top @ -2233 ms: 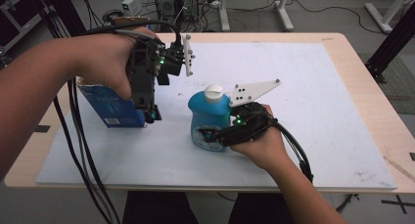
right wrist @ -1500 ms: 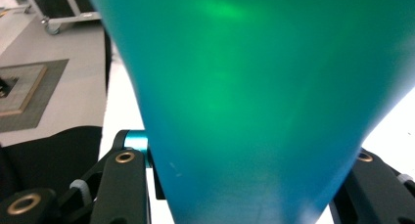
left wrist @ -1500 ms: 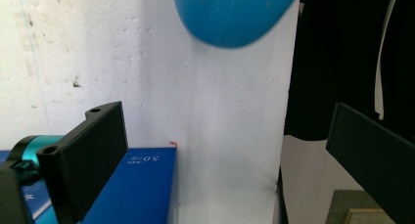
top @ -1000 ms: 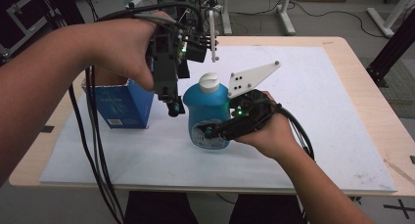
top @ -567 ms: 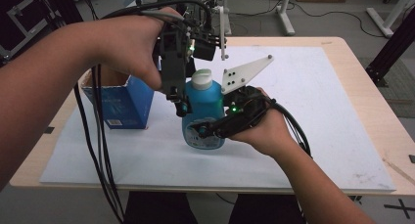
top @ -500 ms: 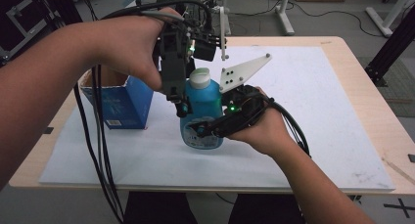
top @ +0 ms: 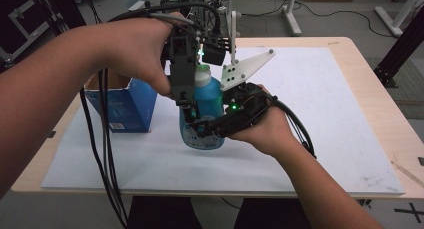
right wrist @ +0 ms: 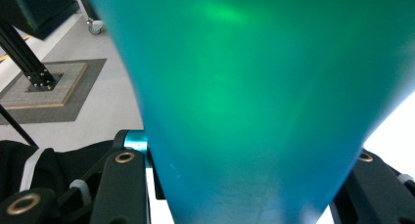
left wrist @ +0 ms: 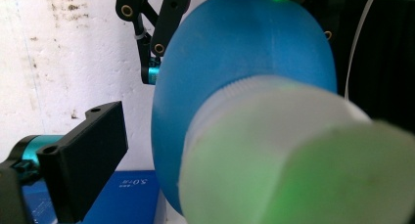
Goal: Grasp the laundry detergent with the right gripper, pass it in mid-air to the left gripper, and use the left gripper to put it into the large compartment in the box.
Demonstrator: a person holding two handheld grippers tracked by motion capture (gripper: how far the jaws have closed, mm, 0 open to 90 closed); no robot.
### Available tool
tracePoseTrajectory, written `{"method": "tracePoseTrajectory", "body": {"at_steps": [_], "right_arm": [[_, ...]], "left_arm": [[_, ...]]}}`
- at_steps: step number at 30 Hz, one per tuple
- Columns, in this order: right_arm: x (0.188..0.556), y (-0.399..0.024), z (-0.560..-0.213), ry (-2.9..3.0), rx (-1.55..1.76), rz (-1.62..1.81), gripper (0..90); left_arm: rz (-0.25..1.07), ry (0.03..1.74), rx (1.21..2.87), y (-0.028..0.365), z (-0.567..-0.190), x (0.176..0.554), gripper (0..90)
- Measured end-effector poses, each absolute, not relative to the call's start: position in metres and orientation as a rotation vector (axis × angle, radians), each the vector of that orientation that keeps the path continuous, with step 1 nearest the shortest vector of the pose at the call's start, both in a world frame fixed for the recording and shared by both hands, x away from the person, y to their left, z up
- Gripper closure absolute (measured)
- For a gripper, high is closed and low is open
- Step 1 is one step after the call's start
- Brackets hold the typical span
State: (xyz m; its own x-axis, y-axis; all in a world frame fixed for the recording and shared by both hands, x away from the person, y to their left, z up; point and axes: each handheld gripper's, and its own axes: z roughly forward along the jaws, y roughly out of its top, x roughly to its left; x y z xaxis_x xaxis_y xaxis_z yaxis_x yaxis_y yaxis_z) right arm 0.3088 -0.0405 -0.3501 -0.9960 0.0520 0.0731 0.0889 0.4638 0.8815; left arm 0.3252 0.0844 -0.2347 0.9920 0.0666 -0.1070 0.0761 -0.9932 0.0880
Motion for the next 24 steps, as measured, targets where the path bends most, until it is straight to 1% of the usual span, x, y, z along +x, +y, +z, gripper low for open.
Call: {"method": "tracePoseTrajectory", "body": {"at_steps": [7, 8, 10, 15, 17, 19, 21, 24], "right_arm": [[0.3085, -0.0411, -0.3495, -2.655, -0.126, -1.616, 46.3], [0.3086, -0.0412, -0.3494, -2.652, -0.126, -1.619, 46.3], [0.3086, -0.0411, -0.3493, -2.652, -0.128, -1.620, 46.4], [0.3094, -0.0416, -0.3494, -2.649, -0.135, -1.618, 46.4], [0.3095, -0.0419, -0.3491, -2.651, -0.139, -1.622, 46.4], [0.3094, -0.0422, -0.3489, -2.650, -0.141, -1.623, 46.4], [0.3095, -0.0422, -0.3489, -2.653, -0.140, -1.623, 46.3], [0.3094, -0.0424, -0.3489, -2.655, -0.140, -1.624, 46.3]], "left_arm": [[-0.157, 0.108, 3.051, 0.0813, -0.2350, 0.3257, 2.9], [-0.155, 0.110, 3.049, 0.0811, -0.2349, 0.3255, 3.7], [-0.160, 0.116, 3.050, 0.0805, -0.2336, 0.3255, 8.9], [-0.146, 0.118, 3.049, 0.0803, -0.2335, 0.3257, 8.9], [-0.145, 0.116, 3.053, 0.0801, -0.2334, 0.3264, 11.2], [-0.137, 0.115, 3.056, 0.0797, -0.2340, 0.3266, 11.2], [-0.151, 0.119, 3.055, 0.0794, -0.2337, 0.3268, 14.8], [-0.139, 0.111, 3.059, 0.0782, -0.2339, 0.3270, 15.3]]}}
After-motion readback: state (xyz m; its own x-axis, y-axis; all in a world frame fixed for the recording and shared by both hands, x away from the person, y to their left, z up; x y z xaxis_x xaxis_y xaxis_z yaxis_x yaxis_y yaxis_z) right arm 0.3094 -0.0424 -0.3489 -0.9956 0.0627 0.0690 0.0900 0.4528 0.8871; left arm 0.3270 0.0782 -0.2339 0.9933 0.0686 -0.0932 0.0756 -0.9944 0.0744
